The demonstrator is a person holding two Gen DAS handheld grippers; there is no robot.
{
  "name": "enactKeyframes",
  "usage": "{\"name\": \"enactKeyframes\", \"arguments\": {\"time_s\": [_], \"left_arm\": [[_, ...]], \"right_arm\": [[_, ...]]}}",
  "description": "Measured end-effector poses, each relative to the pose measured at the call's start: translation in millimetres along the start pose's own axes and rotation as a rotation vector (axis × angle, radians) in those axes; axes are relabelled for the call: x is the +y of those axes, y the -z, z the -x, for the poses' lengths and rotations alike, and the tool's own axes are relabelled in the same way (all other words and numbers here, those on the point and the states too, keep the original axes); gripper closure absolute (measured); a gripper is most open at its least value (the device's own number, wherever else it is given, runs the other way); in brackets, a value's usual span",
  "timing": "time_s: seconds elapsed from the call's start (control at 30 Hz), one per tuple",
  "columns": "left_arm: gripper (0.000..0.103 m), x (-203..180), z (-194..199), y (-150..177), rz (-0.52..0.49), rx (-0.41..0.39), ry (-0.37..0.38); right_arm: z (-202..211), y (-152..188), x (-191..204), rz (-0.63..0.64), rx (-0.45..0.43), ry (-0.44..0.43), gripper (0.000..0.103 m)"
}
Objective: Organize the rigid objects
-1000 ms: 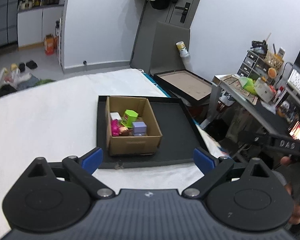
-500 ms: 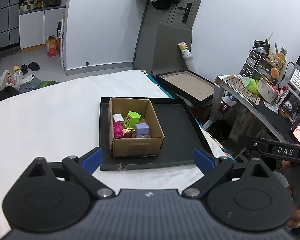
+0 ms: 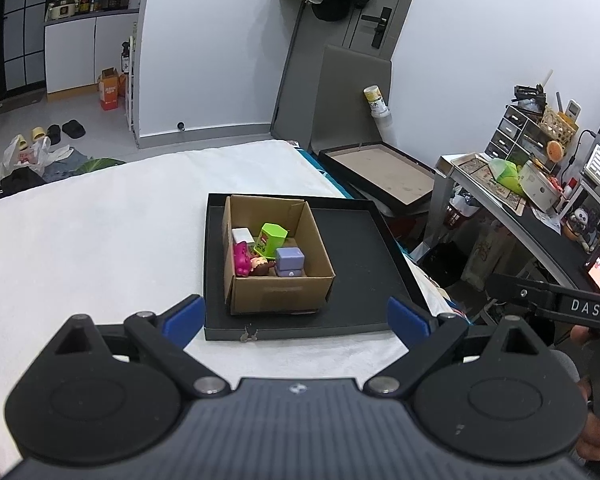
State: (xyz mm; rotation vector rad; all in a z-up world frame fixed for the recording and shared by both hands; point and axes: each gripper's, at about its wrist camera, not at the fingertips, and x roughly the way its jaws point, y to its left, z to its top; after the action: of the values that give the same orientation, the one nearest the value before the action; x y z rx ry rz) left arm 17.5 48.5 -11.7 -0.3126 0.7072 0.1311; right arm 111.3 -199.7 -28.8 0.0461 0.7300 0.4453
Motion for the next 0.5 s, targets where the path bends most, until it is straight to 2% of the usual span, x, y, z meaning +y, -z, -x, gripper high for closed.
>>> {"name": "enactKeyframes", "arguments": {"time_s": [0.3, 0.5], "left_arm": [[0.006, -1.8, -1.1, 1.4, -0.011, 0.002, -0.001], [0.006, -3.6, -2.2, 2.5, -0.013, 0.006, 0.001]], "right_arm": [[-0.8, 1.0, -1.4, -0.006, -0.003, 0.004, 0.000], [3.4, 0.4, -3.1, -0.019, -0.006, -0.037, 0.000]]}}
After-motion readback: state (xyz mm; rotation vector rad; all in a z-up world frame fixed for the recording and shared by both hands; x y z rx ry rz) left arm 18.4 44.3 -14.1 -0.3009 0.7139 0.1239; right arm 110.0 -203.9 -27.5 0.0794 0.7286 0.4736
